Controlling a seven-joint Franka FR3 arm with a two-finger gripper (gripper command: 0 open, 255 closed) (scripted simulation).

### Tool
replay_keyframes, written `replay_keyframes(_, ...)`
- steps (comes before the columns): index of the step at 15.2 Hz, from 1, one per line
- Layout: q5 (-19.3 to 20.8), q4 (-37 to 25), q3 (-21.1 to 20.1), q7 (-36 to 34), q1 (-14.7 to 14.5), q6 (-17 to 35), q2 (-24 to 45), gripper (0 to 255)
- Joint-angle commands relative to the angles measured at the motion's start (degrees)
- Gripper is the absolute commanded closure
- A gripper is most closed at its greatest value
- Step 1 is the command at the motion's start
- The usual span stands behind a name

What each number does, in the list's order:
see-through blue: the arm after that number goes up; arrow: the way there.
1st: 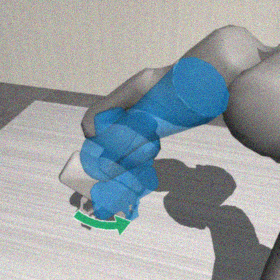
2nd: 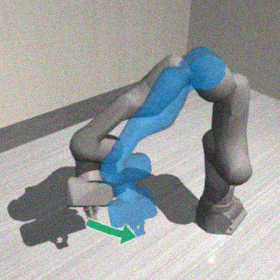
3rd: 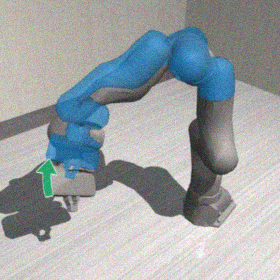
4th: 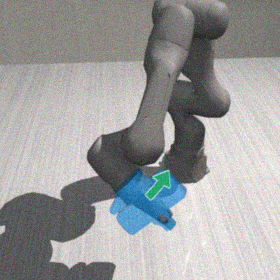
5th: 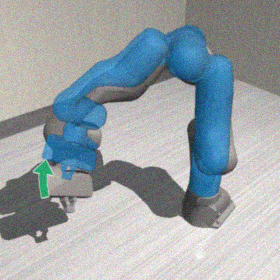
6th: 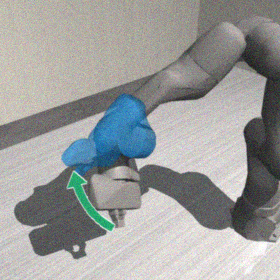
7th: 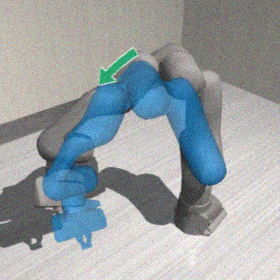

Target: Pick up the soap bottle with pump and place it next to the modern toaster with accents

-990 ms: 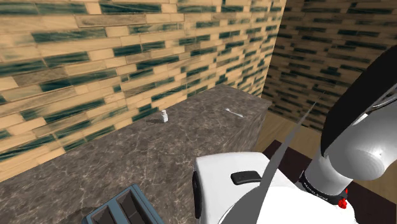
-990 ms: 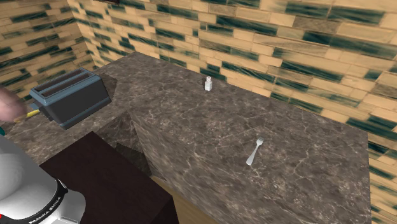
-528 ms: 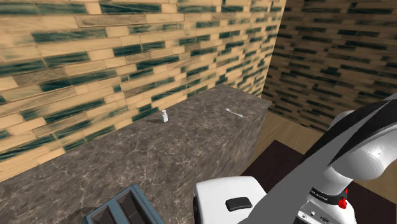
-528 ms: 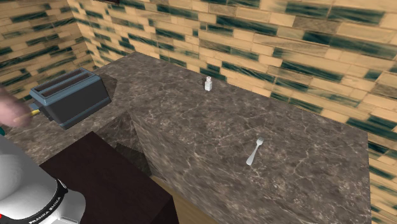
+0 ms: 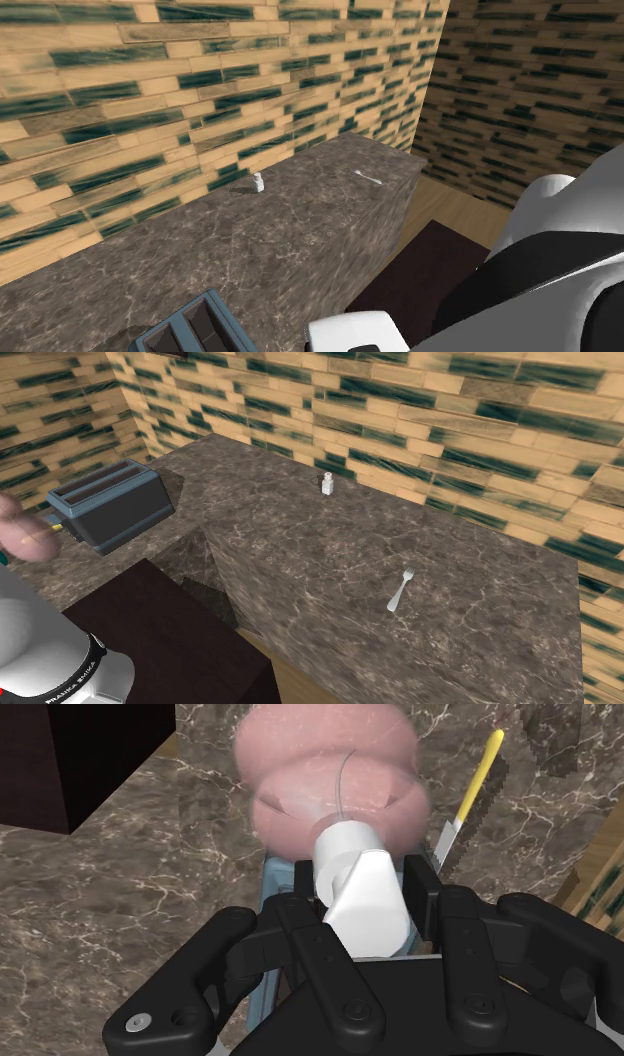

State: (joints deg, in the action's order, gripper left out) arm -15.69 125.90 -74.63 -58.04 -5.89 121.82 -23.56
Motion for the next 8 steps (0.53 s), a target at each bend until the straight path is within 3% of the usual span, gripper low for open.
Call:
replay_keyframes(1, 0.3, 0.7, -1.9, -0.4, 1.4, 1.6, 0.7, 255)
replay_keyframes(8, 0.8, 3.5, -8.8, -1.7, 6.7, 7.2, 2.4, 255)
